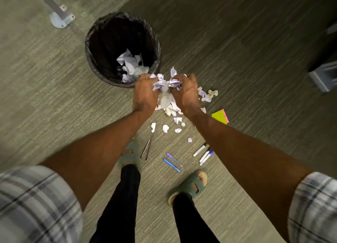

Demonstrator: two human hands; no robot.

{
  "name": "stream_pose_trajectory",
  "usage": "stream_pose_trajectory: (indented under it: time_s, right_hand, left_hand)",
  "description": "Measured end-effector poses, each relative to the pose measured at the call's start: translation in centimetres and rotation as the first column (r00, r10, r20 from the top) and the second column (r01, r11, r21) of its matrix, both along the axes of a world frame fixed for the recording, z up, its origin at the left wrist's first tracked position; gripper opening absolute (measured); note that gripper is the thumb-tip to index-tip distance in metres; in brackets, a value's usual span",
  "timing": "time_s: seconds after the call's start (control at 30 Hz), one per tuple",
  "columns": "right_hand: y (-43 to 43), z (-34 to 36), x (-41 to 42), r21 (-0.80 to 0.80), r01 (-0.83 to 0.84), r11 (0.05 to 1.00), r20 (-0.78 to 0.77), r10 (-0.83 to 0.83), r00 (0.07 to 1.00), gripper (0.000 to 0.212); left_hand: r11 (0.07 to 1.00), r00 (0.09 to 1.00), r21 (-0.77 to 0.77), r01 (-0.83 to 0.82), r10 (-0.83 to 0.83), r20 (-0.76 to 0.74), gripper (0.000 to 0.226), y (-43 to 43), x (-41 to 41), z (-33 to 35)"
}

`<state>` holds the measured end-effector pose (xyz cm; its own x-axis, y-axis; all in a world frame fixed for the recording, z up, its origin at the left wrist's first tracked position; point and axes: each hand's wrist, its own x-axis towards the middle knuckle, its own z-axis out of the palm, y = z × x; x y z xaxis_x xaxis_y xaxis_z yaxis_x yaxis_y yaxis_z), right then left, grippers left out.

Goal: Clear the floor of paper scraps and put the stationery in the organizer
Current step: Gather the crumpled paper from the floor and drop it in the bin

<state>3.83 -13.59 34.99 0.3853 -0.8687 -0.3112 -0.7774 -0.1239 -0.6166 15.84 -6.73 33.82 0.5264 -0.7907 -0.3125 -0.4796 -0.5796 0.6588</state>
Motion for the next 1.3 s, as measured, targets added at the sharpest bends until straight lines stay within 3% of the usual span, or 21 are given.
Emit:
stream_pose_trajectory:
  time_s: [0.3, 0.47, 0.6, 0.83, 0.93, 1.3]
  right_hand:
    - [-3.0, 1.7, 11.0, 0.098, 0.039, 0.994, -0.003, -0.039, 0.999, 0.039]
    - [-3.6, 1.2, 15.3, 0.200, 0.047, 0.979, 0.051, -0.059, 0.997, 0.044]
    - [-3.7, 0.2, 16.6, 0.192, 0.062, 0.979, 0.136, -0.089, 0.987, 0.043]
    - [-3.6, -1.5, 16.4, 0.185, 0.028, 0.982, 0.102, -0.048, 0.994, 0.043]
    - [-3.9, -1.9, 15.9, 0.273, 0.017, 0.962, 0.101, -0.046, 0.994, 0.038]
    - [-1.5, -2.8, 6.1, 0.209, -0.014, 0.978, -0.045, 0.024, 0.999, 0.025]
  left_hand:
    - [0.986, 0.989, -0.079, -0.144, 0.145, 0.003, 0.035, -1.3, 9.8, 1.4]
    - [0.989, 0.988, -0.010, -0.146, 0.146, -0.048, 0.051, -2.2, 14.1, 0.2]
    - [0.991, 0.989, -0.004, -0.131, 0.130, -0.067, 0.057, -2.7, 16.0, -0.6]
    - [0.989, 0.977, -0.012, -0.150, 0.147, -0.152, 0.058, -2.1, 16.6, -1.5]
    - [0.989, 0.976, -0.004, -0.146, 0.144, -0.162, 0.059, -1.6, 16.2, -1.8]
    - [0.984, 0.986, 0.097, 0.147, -0.139, -0.088, 0.042, -0.1, 7.8, -3.0]
